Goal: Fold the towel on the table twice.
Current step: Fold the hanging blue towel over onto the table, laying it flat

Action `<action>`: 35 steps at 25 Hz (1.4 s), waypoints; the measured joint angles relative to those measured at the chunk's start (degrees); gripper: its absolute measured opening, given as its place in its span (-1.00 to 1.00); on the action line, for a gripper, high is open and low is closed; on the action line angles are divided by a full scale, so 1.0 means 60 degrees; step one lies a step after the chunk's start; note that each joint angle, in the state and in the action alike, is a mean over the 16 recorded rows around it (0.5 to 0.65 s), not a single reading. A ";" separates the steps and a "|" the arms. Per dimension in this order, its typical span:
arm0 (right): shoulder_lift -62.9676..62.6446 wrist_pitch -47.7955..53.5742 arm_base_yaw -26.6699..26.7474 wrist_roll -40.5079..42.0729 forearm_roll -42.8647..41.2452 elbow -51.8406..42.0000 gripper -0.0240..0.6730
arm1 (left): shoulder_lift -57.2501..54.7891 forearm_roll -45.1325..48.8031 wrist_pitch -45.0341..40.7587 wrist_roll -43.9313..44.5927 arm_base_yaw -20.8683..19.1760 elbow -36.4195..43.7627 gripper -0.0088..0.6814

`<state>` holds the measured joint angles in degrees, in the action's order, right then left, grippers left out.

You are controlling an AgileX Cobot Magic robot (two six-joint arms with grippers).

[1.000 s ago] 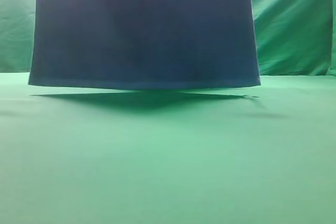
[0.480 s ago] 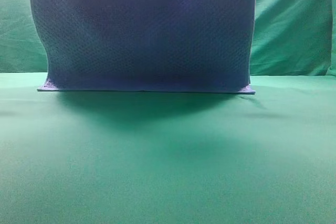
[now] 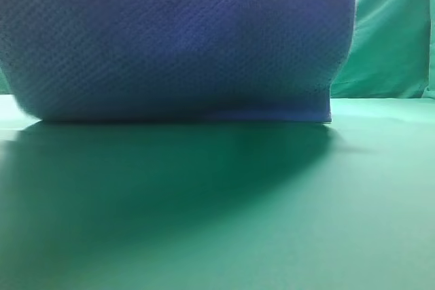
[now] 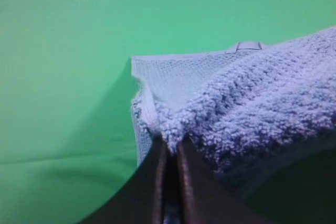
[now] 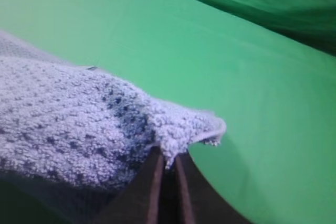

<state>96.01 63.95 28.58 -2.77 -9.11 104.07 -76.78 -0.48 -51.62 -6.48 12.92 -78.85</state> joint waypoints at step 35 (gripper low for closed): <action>-0.7196 -0.1684 0.0600 -0.1801 0.2746 -1.0628 -0.93 | 0.4951 -0.3501 0.0637 0.0773 0.0089 0.7525 -0.97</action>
<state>52.83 53.85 32.18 -13.57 7.37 40.30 -47.07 -21.49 -47.79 -1.84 13.46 -33.70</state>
